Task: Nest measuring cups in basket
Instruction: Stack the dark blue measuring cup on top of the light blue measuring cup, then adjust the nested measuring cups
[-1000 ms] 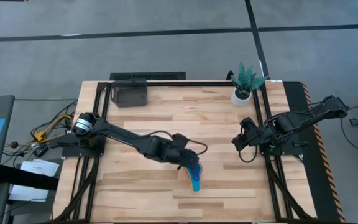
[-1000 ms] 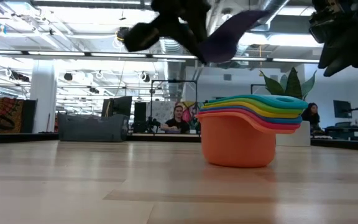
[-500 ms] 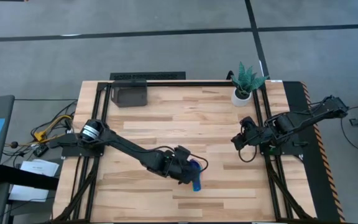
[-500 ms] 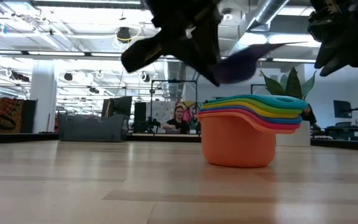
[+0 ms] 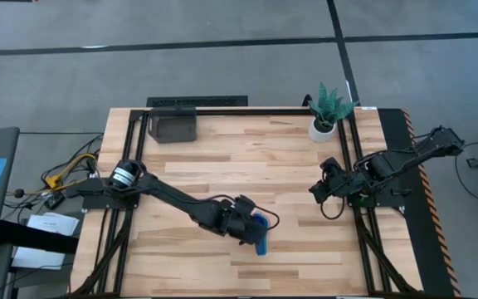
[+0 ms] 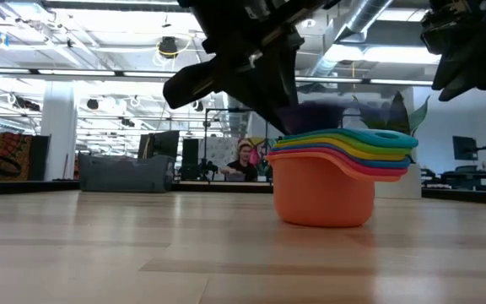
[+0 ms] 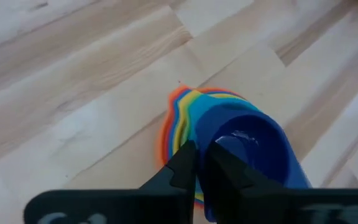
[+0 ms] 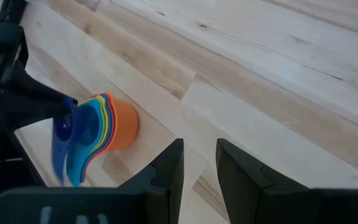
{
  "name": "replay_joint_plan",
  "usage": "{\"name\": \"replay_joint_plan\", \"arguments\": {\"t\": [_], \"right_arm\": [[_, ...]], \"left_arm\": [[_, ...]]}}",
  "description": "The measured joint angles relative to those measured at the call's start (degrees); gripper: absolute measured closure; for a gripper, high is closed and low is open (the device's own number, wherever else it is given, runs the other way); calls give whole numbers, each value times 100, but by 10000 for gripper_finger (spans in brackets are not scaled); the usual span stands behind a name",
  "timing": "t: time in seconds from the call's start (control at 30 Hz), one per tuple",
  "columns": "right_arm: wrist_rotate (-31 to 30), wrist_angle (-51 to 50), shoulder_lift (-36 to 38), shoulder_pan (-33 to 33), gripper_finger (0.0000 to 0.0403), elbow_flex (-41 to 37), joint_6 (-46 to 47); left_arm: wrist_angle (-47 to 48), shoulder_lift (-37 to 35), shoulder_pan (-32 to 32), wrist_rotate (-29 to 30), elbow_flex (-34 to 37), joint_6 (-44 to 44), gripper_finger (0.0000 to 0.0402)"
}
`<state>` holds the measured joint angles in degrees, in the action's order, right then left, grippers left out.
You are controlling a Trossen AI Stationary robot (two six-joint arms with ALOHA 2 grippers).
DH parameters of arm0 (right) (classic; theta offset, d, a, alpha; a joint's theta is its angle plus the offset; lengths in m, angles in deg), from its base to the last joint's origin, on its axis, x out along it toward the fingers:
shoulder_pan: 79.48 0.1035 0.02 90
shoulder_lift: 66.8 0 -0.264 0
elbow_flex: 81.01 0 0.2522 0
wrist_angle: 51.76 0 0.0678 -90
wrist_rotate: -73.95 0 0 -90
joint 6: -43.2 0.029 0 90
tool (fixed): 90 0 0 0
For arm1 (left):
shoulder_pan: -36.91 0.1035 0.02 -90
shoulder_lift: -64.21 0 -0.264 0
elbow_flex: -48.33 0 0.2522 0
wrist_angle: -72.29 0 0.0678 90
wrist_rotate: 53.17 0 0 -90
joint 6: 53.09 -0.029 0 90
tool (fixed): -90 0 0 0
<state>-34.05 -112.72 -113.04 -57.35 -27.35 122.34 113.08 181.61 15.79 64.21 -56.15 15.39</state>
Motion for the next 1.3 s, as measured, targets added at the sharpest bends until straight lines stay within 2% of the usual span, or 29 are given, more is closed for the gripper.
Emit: {"name": "replay_joint_plan", "arguments": {"t": [0.5,0.73,0.83,1.0,1.17,1.3], "right_arm": [[0,8,0,-2,284,0,8],[-2,245,0,0,284,0,-10],[-10,490,0,-2,284,0,-357],[25,954,2,-2,284,0,-1247],[99,1180,-33,-2,283,2,-1641],[216,1415,-177,24,264,0,-1668]], "left_arm": [[-1,0,77,-3,0,-286,370],[32,-91,83,-1,-19,58,369],[45,-223,83,64,-24,79,369],[41,-473,45,490,-26,111,369],[4,-540,-113,705,-26,375,367],[76,-540,-378,956,-26,779,339]]}}
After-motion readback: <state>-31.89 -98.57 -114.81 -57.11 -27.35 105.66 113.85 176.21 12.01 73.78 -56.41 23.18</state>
